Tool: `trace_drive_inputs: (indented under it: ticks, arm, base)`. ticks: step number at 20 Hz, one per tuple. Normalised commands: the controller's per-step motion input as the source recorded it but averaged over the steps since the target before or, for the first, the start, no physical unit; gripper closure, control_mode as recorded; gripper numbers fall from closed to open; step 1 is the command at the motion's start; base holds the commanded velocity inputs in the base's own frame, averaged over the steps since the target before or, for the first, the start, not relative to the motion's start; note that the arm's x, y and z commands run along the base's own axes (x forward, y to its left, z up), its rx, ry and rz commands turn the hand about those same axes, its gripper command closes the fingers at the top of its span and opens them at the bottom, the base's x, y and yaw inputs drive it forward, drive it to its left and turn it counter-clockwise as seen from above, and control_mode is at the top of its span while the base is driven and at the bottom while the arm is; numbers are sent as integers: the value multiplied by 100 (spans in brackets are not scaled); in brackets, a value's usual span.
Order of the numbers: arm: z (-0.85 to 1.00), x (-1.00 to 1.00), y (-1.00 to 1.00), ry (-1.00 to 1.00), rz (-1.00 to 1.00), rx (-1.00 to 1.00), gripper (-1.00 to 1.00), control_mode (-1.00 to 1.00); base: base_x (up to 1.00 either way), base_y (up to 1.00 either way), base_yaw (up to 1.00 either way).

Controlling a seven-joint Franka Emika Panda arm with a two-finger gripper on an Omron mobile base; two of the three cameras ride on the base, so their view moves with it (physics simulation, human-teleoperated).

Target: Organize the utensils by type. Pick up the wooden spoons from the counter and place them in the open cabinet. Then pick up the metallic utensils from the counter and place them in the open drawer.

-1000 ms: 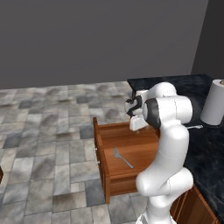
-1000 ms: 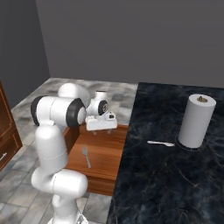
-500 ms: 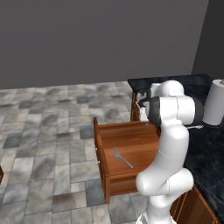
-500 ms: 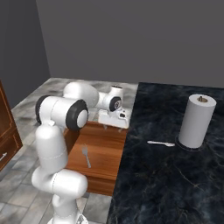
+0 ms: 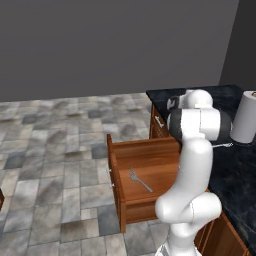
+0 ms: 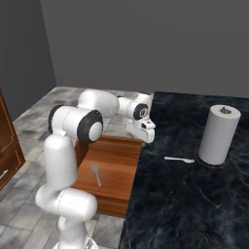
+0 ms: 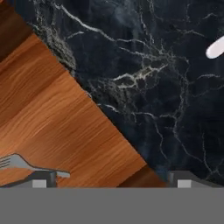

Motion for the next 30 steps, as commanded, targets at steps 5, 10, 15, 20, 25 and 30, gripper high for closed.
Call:
trace_drive_inputs:
  ticks: [5,10,15,20,25,30]
  arm:
    - [0,2,-52,0,-62,-17,-100,-100]
    - [-1,15,-49,0,-63,-18,-100,-100]
    - [-15,9,-51,-5,-43,-15,-100,-100]
    - [-21,17,-53,-2,-21,-10,-100,-100]
    - [-9,-1,-42,-10,1,-4,-100,-100]
    - [0,-2,-50,0,13,-1,-100,-100]
  base:
    - [0,0,0]
    - [0,0,0]
    - [0,0,0]
    - [0,0,0]
    - [0,0,0]
    - [0,0,0]
